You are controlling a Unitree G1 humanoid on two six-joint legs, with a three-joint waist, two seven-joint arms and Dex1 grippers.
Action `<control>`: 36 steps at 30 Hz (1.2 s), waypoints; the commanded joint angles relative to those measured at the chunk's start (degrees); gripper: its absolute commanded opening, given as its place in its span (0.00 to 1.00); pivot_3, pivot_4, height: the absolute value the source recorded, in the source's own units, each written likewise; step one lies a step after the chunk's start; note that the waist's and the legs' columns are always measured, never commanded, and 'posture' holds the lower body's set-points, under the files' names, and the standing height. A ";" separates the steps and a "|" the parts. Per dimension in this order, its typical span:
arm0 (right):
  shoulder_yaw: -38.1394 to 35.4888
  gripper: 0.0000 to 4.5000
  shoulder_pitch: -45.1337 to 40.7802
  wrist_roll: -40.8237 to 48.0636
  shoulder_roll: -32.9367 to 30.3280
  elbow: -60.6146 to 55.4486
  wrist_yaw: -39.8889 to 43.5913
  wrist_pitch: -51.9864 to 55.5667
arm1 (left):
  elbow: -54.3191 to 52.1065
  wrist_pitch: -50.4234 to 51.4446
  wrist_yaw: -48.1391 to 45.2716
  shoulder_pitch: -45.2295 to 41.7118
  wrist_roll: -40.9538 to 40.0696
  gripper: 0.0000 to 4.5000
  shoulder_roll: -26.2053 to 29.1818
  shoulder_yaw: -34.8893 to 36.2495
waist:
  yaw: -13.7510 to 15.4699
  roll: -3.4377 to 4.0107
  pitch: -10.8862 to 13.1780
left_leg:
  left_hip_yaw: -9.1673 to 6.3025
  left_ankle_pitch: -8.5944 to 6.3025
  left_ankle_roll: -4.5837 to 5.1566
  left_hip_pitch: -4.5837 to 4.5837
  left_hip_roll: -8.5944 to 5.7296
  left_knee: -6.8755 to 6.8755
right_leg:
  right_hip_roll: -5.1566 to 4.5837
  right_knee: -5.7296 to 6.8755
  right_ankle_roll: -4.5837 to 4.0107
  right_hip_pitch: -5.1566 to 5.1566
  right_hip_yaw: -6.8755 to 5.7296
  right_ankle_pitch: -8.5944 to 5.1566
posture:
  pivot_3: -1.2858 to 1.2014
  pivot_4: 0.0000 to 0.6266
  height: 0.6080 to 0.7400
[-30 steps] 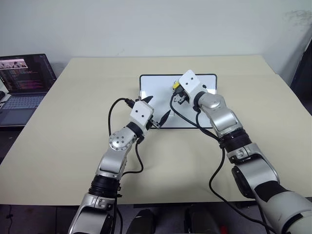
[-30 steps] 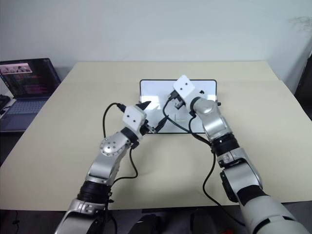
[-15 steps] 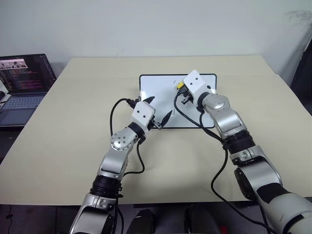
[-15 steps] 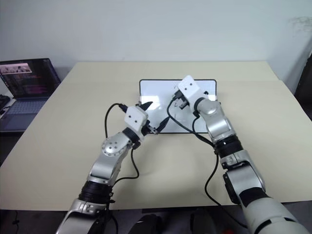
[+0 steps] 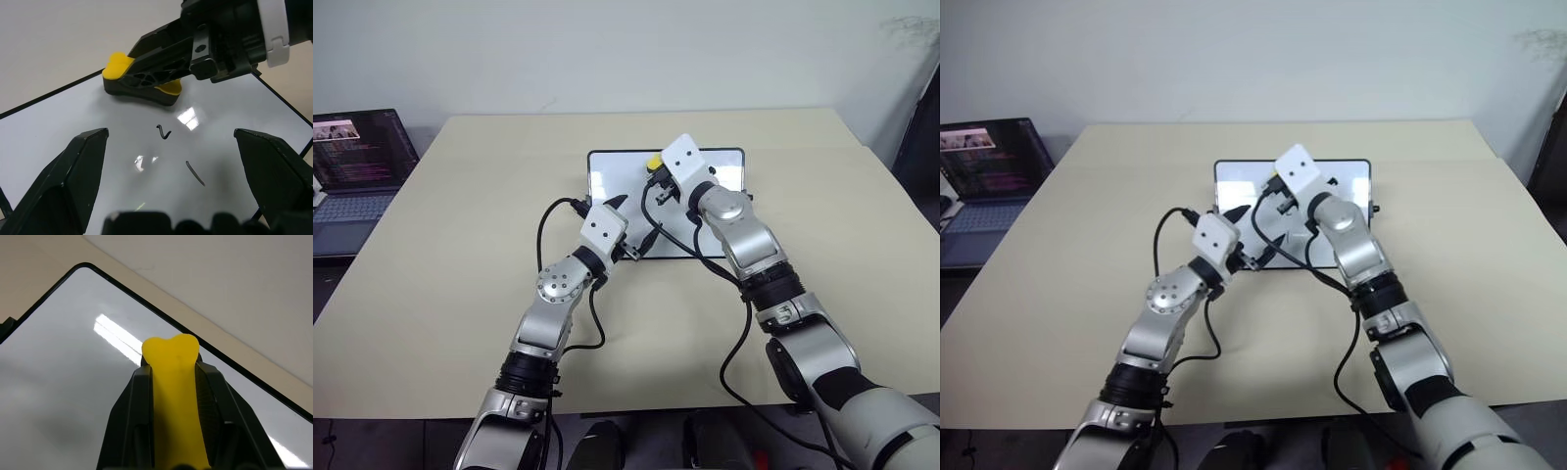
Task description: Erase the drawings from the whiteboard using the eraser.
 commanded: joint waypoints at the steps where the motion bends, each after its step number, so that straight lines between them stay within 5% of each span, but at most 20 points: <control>1: -0.12 0.19 -2.73 -0.42 1.11 1.30 -0.67 -2.79 | -3.53 0.01 0.23 -0.38 0.09 1.00 0.08 0.08 | -0.03 0.00 0.00 | 0.00 0.00 0.00 0.00 0.00 0.00 | 0.00 0.00 0.00 0.00 0.00 0.00 | 0.52 0.24 1.00; 19: -0.02 0.19 -5.04 -3.16 -0.35 12.57 -2.04 -6.43 | -5.30 1.81 0.85 0.19 0.08 1.00 -0.61 -0.10 | 0.01 0.00 0.00 | -0.01 -0.04 0.08 0.06 -0.01 0.02 | 0.01 0.09 -0.01 0.04 0.00 0.00 | 0.52 0.24 1.00; 36: -1.16 0.19 0.65 -2.89 -6.50 5.38 -2.05 -1.85 | -3.29 0.78 0.46 -1.48 0.16 1.00 -2.51 -0.73 | 0.27 -0.01 -0.01 | -0.09 -0.03 0.07 0.08 -0.03 0.07 | 0.00 0.08 0.00 0.15 -0.06 0.00 | 0.52 0.24 1.00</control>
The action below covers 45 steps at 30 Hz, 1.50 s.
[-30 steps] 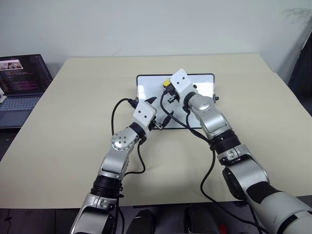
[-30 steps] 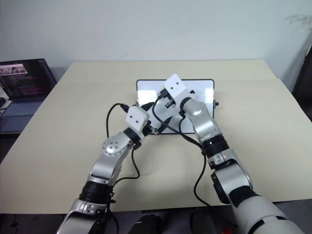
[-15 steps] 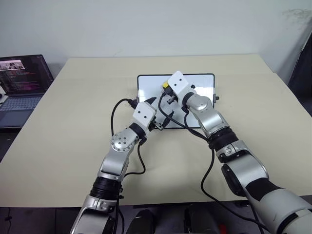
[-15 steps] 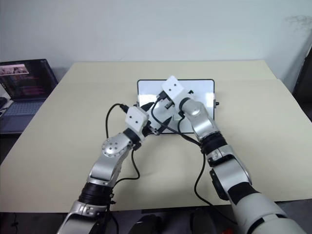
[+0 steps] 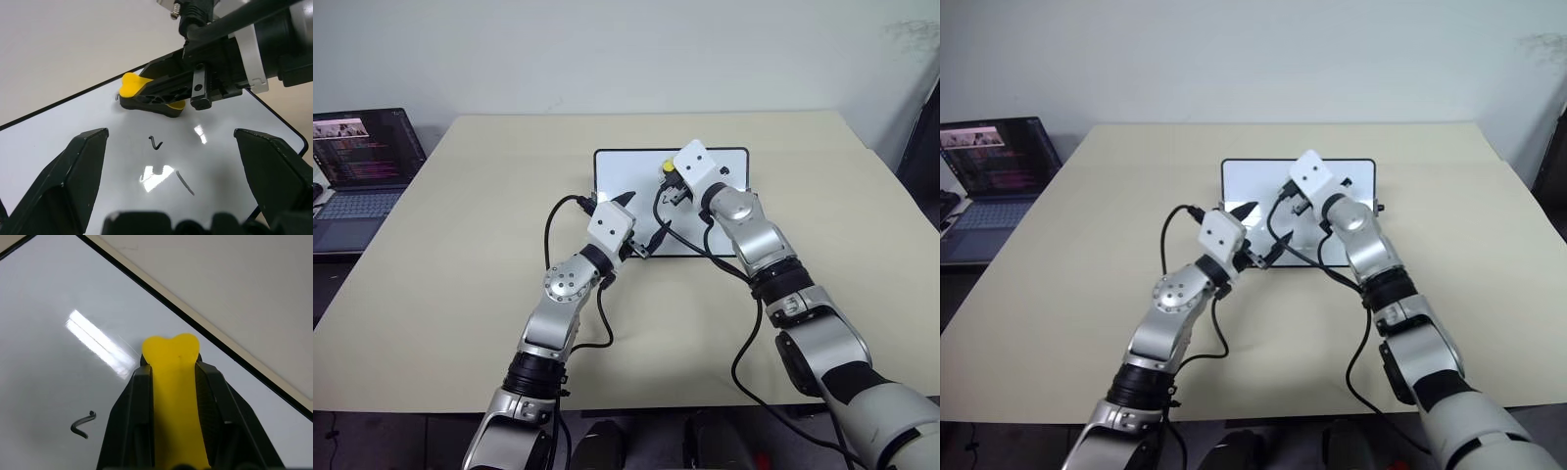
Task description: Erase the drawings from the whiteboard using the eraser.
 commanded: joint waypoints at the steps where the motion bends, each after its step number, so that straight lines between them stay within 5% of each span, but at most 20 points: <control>1: -1.90 0.19 1.31 -0.50 -1.84 -0.57 -0.82 2.65 | -0.85 -1.34 0.20 -1.28 0.14 1.00 -0.17 -0.20 | 0.01 0.00 0.00 | 0.00 0.00 0.00 0.00 0.00 0.00 | 0.00 0.00 0.00 0.00 0.00 0.00 | 0.52 0.24 1.00; 45: -0.40 0.19 -6.07 0.17 7.55 7.05 0.09 -1.10 | -2.12 -0.90 1.54 -0.15 0.03 1.00 0.84 0.35 | -1.67 0.02 -0.01 | 0.08 -0.01 0.01 0.08 0.06 -0.03 | 0.03 0.03 -0.01 -0.02 0.08 0.01 | 0.52 0.24 1.00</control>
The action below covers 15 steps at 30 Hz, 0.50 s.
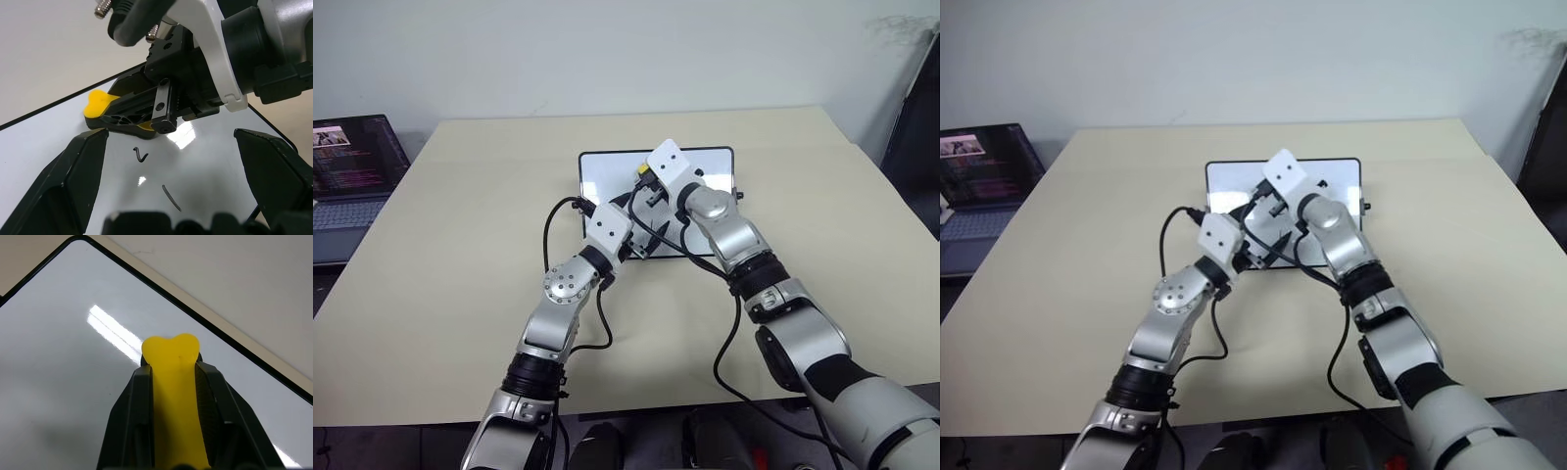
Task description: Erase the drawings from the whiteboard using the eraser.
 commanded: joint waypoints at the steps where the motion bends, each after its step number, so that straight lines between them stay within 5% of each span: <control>1: -0.49 0.19 -1.23 -0.04 0.39 0.15 -0.08 -0.60 | -2.41 -0.17 0.48 -0.60 0.06 1.00 0.29 0.67 | 0.00 0.00 0.00 | 0.00 0.00 0.00 0.00 0.00 0.00 | 0.00 0.00 0.00 0.00 0.00 0.00 | 0.52 0.24 1.00; 15: -0.37 0.19 2.07 -1.09 -3.72 -3.65 0.85 3.00 | -0.39 -1.00 0.08 -2.04 -0.08 1.00 -0.54 0.26 | 0.54 0.00 0.00 | -0.05 0.00 0.00 -0.03 -0.03 0.00 | -0.01 -0.02 0.00 0.00 -0.03 0.00 | 0.52 0.24 1.00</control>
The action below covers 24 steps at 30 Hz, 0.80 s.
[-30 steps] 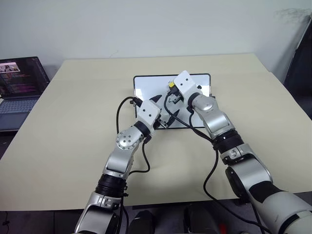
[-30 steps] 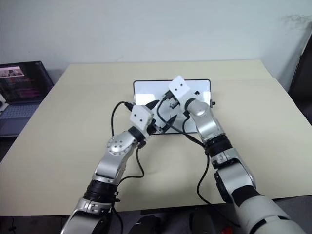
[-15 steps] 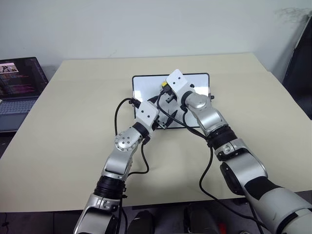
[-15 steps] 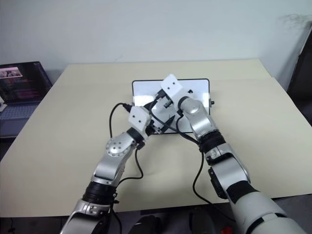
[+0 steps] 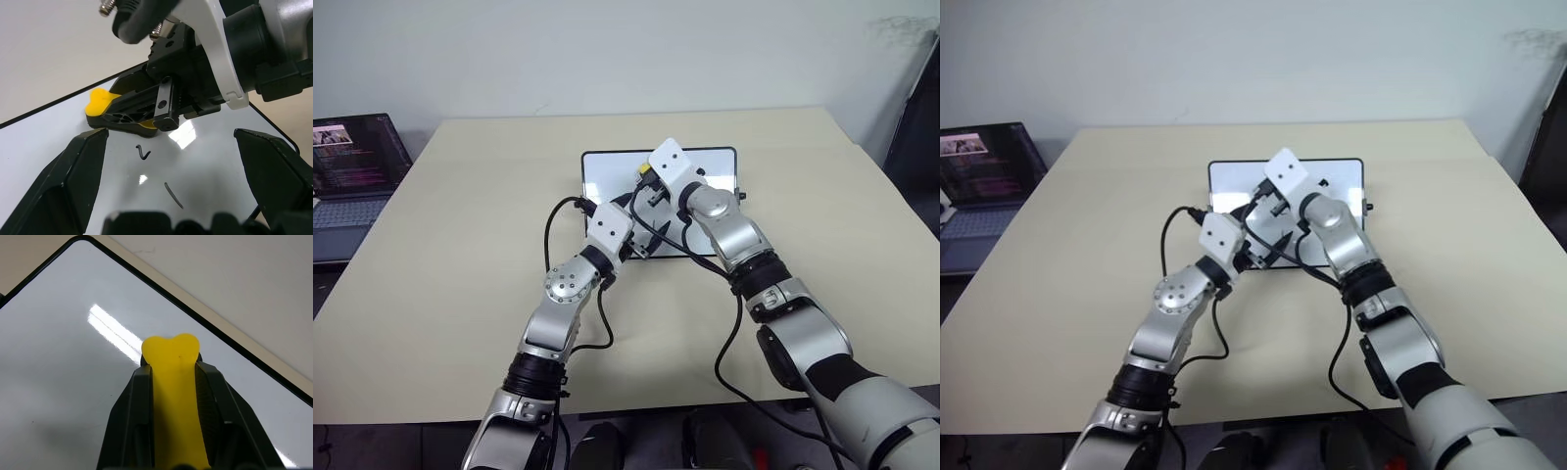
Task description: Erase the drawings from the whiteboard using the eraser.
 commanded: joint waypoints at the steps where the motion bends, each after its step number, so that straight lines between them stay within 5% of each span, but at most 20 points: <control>1: -0.53 0.19 1.55 -1.05 -2.44 -1.98 0.26 1.83 | -0.28 -1.43 0.14 -1.66 -0.03 1.00 -0.23 0.26 | 0.24 0.00 0.00 | 0.00 0.00 0.00 0.00 0.00 0.00 | 0.00 -0.01 0.00 0.00 -0.01 0.00 | 0.52 0.24 1.00; 24: -0.74 0.19 5.10 -0.45 -5.47 -8.39 1.07 5.49 | 1.13 -2.67 -0.09 -2.39 -0.08 1.00 -0.94 0.05 | 1.21 -0.02 -0.01 | -0.05 0.01 -0.01 -0.02 -0.03 0.02 | -0.02 -0.02 0.00 0.04 -0.07 0.00 | 0.52 0.24 1.00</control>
